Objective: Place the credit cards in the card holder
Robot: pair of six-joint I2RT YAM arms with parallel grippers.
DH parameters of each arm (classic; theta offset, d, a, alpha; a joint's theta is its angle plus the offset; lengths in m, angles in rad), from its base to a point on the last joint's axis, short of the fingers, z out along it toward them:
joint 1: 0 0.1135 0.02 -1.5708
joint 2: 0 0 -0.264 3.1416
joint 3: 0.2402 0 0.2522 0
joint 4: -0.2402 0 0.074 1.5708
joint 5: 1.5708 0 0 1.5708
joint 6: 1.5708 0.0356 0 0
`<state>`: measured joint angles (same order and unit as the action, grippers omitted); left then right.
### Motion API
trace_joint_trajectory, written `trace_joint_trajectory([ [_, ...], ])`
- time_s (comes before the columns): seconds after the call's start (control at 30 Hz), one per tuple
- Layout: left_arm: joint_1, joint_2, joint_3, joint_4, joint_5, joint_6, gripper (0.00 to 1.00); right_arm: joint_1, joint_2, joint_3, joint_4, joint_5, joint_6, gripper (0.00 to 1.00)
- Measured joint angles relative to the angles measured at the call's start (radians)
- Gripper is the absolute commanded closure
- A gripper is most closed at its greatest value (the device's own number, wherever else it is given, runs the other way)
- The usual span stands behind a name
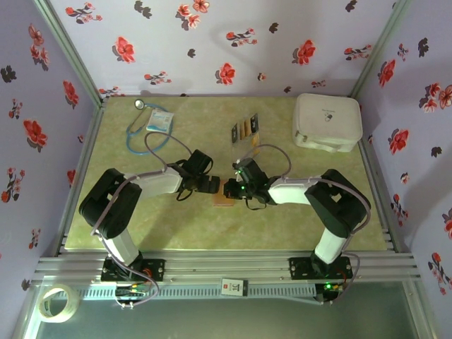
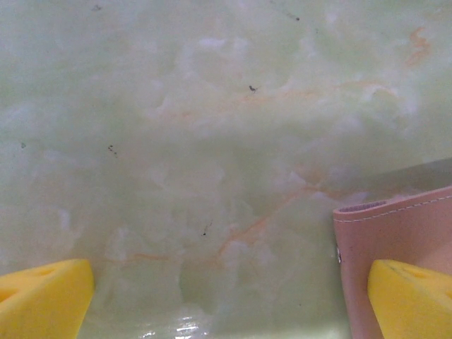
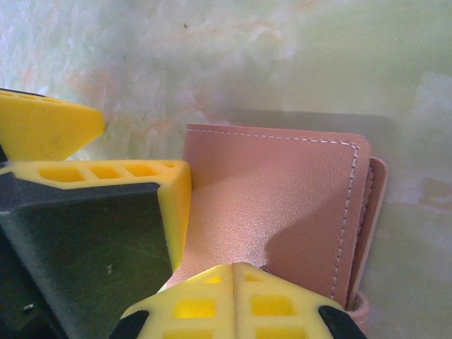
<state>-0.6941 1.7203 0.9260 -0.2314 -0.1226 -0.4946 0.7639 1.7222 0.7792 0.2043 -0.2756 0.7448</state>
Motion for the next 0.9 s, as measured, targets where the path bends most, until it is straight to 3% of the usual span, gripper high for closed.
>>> trace_joint_trajectory([
  [0.43,-0.001,0.002,0.0,0.0,-0.002,0.0,0.0,-0.008,0.015,0.122,-0.152,-0.019,-0.001,1.0],
  [0.9,-0.003,0.002,0.0,-0.001,-0.005,0.0,0.0,-0.024,0.024,0.127,-0.177,-0.017,-0.003,1.0],
])
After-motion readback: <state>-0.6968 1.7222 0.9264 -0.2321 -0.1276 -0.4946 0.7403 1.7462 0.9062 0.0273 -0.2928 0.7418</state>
